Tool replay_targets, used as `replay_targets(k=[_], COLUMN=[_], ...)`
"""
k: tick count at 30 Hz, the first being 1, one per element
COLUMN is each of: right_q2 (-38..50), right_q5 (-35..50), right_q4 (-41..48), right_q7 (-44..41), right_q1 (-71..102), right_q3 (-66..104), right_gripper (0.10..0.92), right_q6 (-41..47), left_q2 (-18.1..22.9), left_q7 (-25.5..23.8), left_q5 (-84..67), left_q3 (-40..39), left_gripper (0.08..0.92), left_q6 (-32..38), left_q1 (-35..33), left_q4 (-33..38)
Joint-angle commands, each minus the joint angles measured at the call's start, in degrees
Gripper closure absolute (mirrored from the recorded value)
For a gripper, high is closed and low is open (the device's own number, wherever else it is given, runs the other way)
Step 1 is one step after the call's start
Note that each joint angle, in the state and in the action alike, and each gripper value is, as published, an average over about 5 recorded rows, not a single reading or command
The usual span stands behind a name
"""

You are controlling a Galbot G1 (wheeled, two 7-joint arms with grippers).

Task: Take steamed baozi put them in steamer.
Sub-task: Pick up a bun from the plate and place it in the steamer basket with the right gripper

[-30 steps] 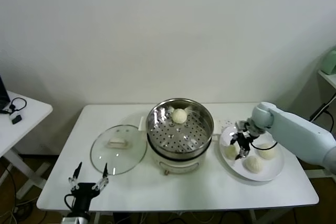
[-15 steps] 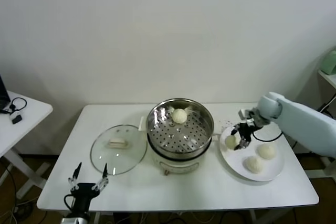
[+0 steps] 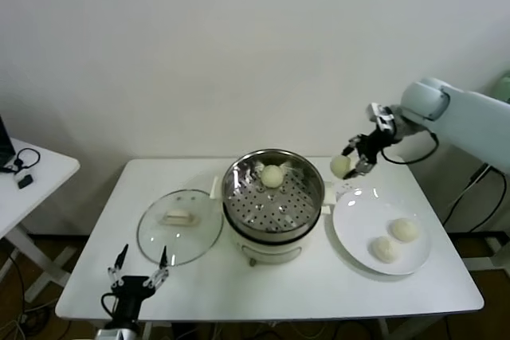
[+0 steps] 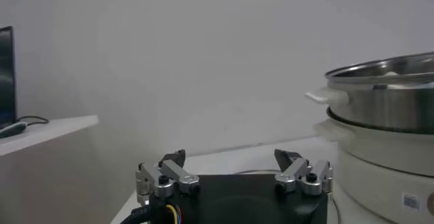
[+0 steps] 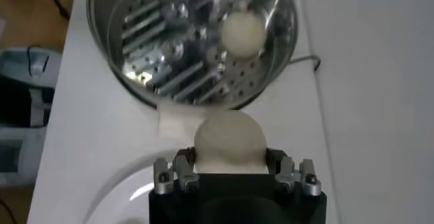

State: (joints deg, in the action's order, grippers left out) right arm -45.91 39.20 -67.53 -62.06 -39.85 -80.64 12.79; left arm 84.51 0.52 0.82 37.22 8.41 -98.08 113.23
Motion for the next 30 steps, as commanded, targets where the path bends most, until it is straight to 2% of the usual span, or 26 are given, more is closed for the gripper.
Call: replay_targets(k=[1, 17, 30], right_q2=[-9.19, -25.24, -27.34], right_q5=[11.08, 5.71, 1.73], right_q4=[-2.01, 5.34, 8.43], right_q7=[3.08, 5.3, 5.14], right_q1=[-7.49, 7.87, 12.6], right_q3=[-5.29, -0.41, -0.13], right_gripper=[0.355, 0.361, 0.367], right_q6=[2.88, 3.54, 3.03], left_q2=[-0.13, 0.01, -0.13], left_q7=[0.18, 1.35, 1.33], left_q5=[0.02, -0.74, -1.69], left_q3=[-0.26, 0.72, 1.56], left_gripper=[0.177, 0.177, 0.177], left_q6=[-0.12, -1.01, -1.24], left_q1=[-0.6, -1.59, -1.48], left_q4=[0.62, 2.5, 2.25])
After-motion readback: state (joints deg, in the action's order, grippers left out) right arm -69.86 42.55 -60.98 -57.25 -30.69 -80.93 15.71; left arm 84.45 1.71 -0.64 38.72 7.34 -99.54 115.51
